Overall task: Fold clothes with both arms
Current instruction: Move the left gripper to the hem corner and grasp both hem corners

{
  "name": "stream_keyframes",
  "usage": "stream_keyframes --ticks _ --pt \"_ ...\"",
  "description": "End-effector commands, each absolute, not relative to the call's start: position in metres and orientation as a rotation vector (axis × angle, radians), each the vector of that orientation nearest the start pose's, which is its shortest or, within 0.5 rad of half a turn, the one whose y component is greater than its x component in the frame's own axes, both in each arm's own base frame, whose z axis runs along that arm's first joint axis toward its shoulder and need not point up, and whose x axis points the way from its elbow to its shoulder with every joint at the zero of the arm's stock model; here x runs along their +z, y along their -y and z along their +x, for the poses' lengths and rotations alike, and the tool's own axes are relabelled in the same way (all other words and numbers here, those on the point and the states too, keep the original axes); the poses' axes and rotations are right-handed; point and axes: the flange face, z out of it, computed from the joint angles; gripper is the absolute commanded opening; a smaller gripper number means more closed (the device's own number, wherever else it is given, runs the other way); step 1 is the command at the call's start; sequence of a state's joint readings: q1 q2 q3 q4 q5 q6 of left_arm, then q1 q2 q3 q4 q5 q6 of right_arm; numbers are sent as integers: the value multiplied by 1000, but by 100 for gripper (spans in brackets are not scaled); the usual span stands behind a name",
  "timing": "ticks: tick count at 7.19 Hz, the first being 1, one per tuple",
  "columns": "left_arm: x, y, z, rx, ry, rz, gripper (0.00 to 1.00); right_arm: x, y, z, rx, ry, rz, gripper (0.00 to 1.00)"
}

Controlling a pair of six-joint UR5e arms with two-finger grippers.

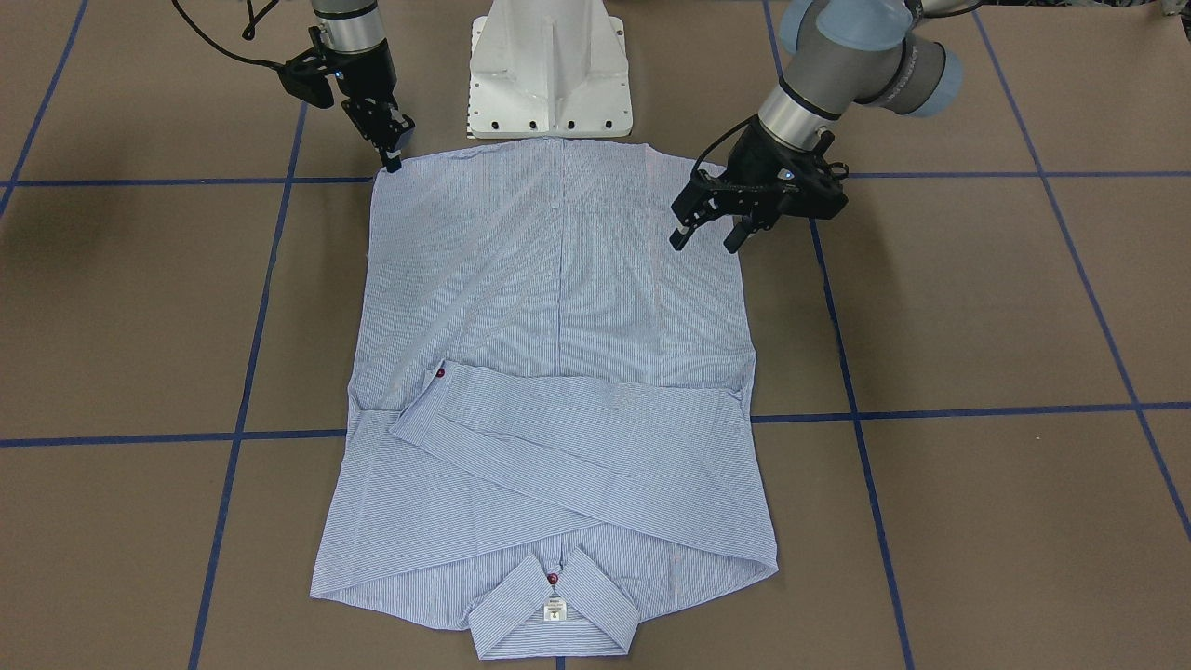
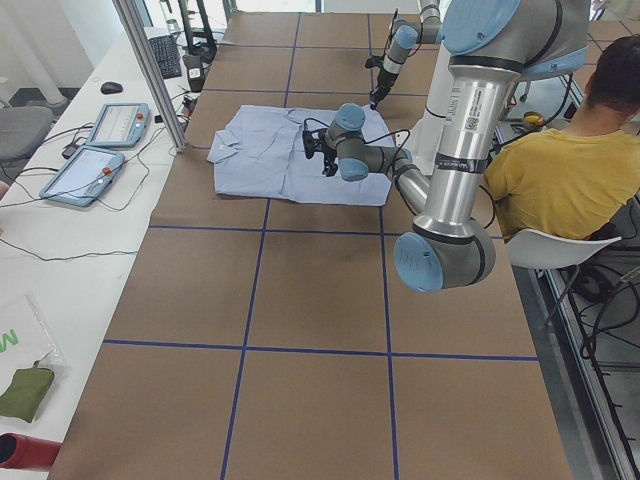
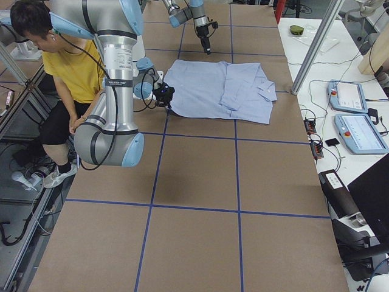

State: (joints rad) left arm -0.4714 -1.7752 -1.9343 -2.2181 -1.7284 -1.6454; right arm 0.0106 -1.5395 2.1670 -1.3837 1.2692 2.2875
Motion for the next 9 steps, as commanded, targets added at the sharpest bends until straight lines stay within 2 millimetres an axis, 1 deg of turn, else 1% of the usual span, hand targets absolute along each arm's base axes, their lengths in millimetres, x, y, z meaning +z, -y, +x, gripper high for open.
stream_keyframes --ticks 1,2,3,4,5,6,7,8,9 --pt "325 275 453 -425 -1189 62 99 350 168 -467 806 882 -15 0" --pt "337 262 445 -413 -1147 47 99 349 168 -467 811 883 -17 0" --pt "340 257 439 -437 -1135 6 99 348 168 -468 809 885 -17 0" --pt "354 247 442 -496 -1094 -66 96 346 168 -468 809 889 -19 0" --pt "369 222 456 -457 -1022 -89 91 347 167 -468 808 887 -19 0" --pt "377 211 466 -437 -969 -99 85 346 168 -468 809 889 -19 0" --pt "378 210 464 -438 -966 -99 83 346 167 -469 808 889 -20 0" --pt "376 210 464 -437 -967 -99 82 346 168 -468 809 889 -19 0" --pt "384 208 468 -435 -950 -101 79 347 167 -469 808 889 -20 0"
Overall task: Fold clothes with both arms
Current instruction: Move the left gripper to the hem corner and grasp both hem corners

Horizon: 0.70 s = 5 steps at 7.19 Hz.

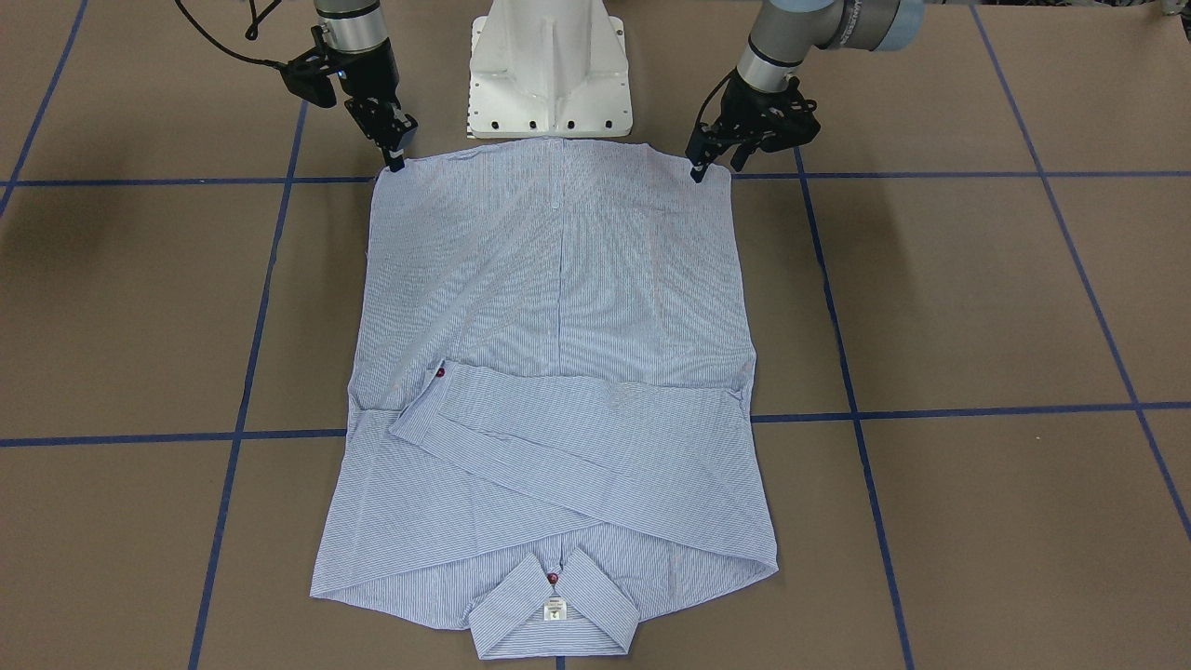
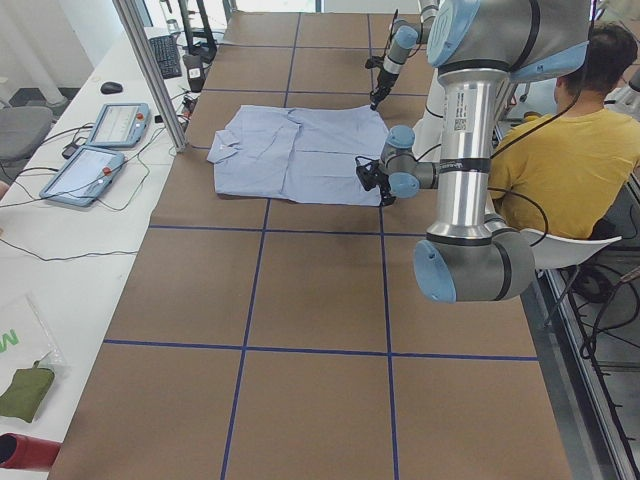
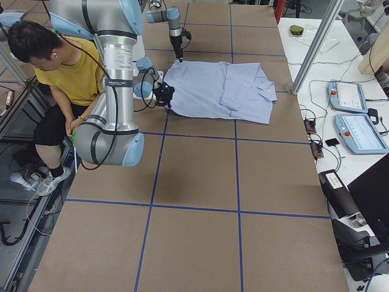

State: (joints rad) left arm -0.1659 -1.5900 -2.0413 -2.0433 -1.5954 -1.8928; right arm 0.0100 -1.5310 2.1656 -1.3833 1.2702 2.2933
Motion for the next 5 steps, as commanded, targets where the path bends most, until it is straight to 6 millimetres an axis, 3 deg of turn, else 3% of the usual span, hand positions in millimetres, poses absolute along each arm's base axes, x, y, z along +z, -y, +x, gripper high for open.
stream_keyframes --ticks 1,3,5 --pt "383 208 468 -435 -951 -101 74 347 167 -469 808 889 -20 0" --pt "383 208 468 -435 -951 -101 64 347 167 -468 808 889 -20 0" --pt "385 208 468 -446 -945 -104 42 346 168 -469 809 890 -20 0"
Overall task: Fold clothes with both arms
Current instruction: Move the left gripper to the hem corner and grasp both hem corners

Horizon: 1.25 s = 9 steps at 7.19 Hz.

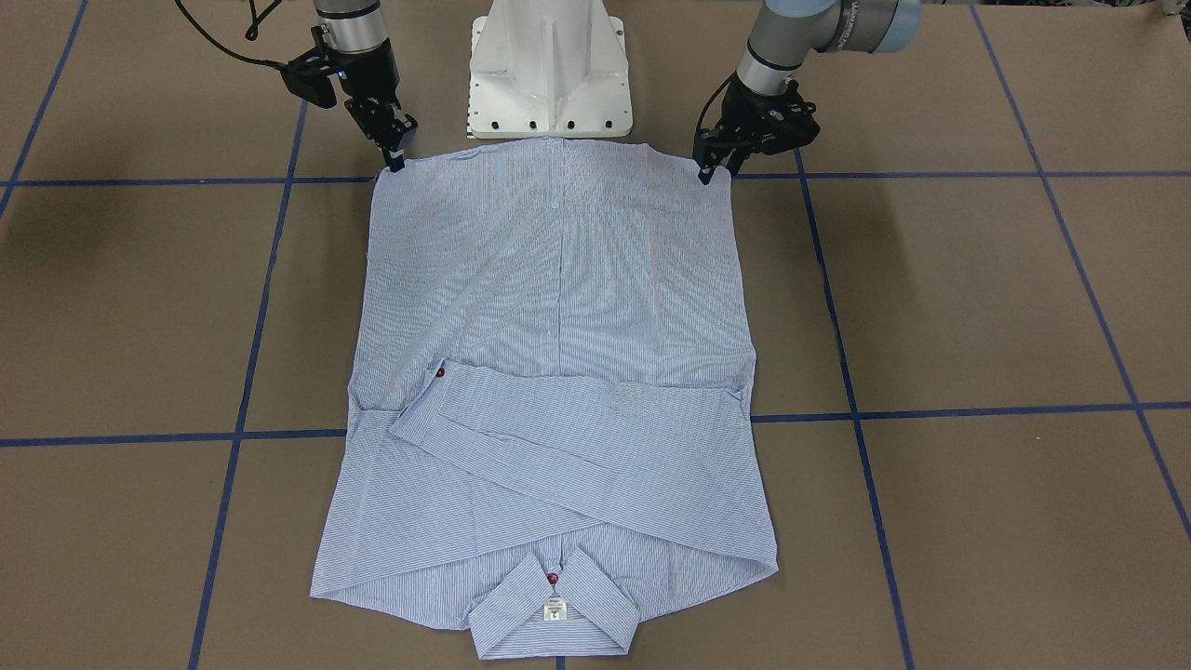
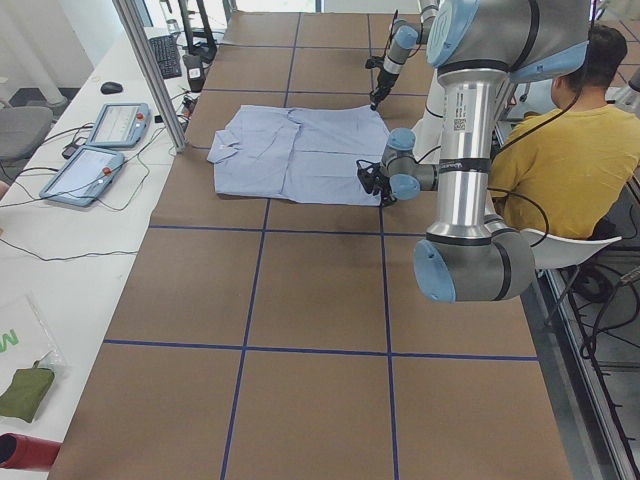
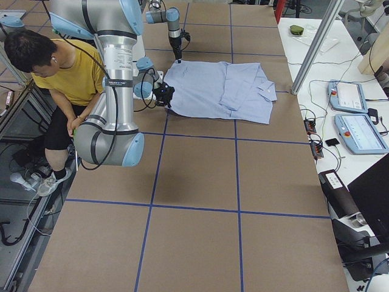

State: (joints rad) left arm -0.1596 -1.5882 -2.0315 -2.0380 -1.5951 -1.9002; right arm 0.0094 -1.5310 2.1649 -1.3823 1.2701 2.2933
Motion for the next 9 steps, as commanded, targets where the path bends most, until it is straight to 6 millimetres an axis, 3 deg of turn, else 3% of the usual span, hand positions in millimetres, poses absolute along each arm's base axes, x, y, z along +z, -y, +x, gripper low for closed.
stream_keyframes --ticks 1,2,4,6,7,8,9 --pt "386 208 467 -449 -937 -105 22 345 167 -470 808 890 -20 0" --pt "386 208 468 -447 -934 -106 0 345 167 -470 808 892 -21 0" --pt "372 210 459 -450 -963 -109 0 340 171 -467 816 902 -22 0" --pt "337 205 411 -445 -1036 -114 0 318 179 -444 836 951 -34 0" --pt "316 206 401 -447 -1082 -117 0 309 188 -433 855 974 -33 0" --pt "306 241 385 -513 -1111 -87 0 304 212 -423 902 989 -11 0" --pt "283 286 369 -569 -1168 -87 0 295 236 -412 947 1011 7 0"
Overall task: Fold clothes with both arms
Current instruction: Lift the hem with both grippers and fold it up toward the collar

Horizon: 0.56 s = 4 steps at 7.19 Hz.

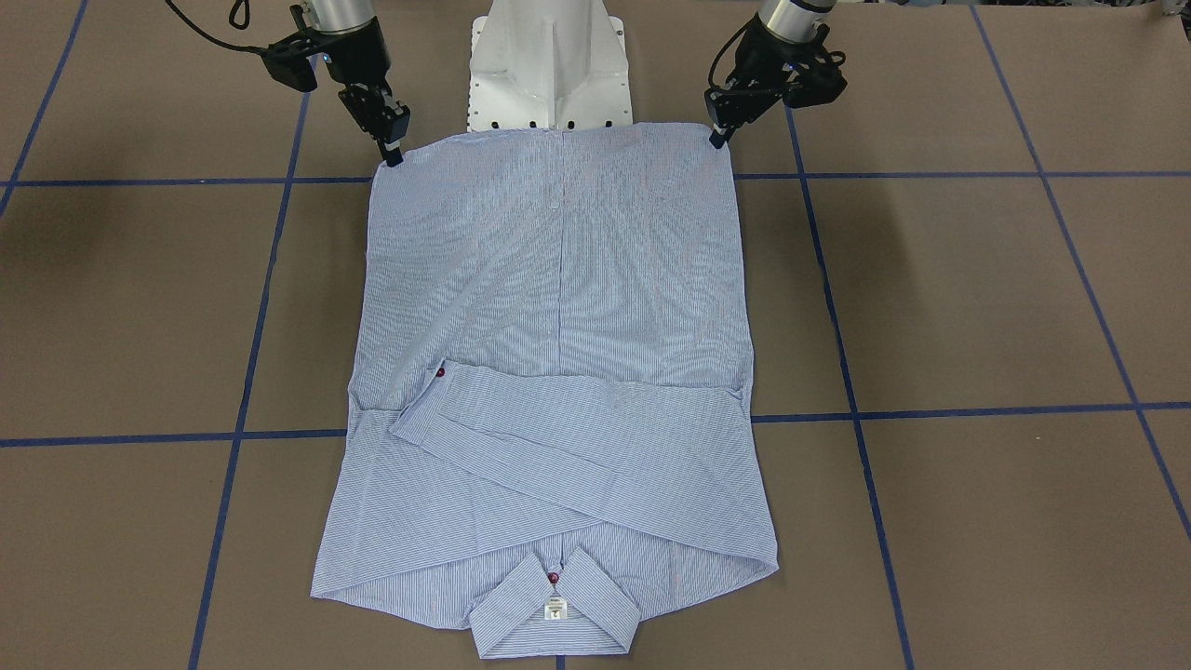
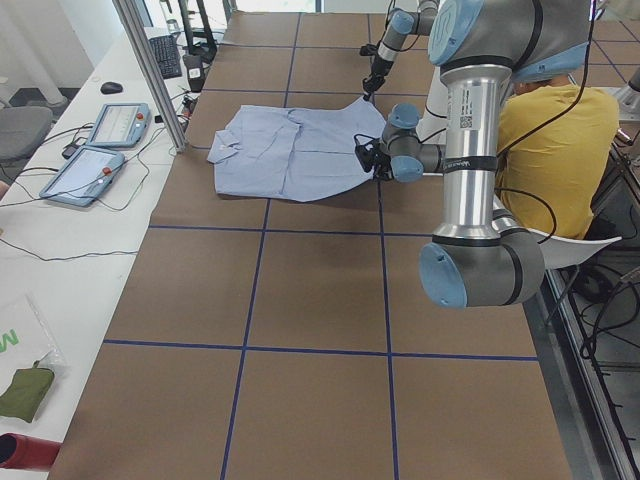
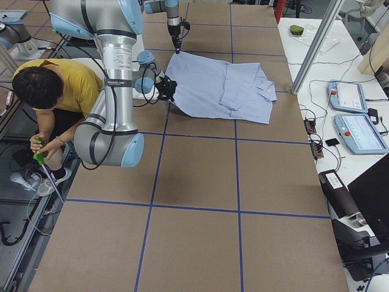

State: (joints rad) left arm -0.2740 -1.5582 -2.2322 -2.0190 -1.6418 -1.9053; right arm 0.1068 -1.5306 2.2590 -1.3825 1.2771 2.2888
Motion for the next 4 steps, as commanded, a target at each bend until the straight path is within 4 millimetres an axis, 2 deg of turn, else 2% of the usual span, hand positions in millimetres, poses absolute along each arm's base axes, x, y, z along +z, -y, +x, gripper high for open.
stream_keyframes --ticks 1,2,3,4 --pt "270 330 376 -619 -1183 -72 0 290 271 -393 1001 1015 -16 0" --pt "254 373 387 -674 -1194 -37 0 284 301 -376 1045 1029 -10 0" --pt "250 409 382 -727 -1192 -4 0 282 332 -362 1077 1031 46 0" --pt "250 443 367 -769 -1186 6 0 287 363 -369 1082 1008 93 0"
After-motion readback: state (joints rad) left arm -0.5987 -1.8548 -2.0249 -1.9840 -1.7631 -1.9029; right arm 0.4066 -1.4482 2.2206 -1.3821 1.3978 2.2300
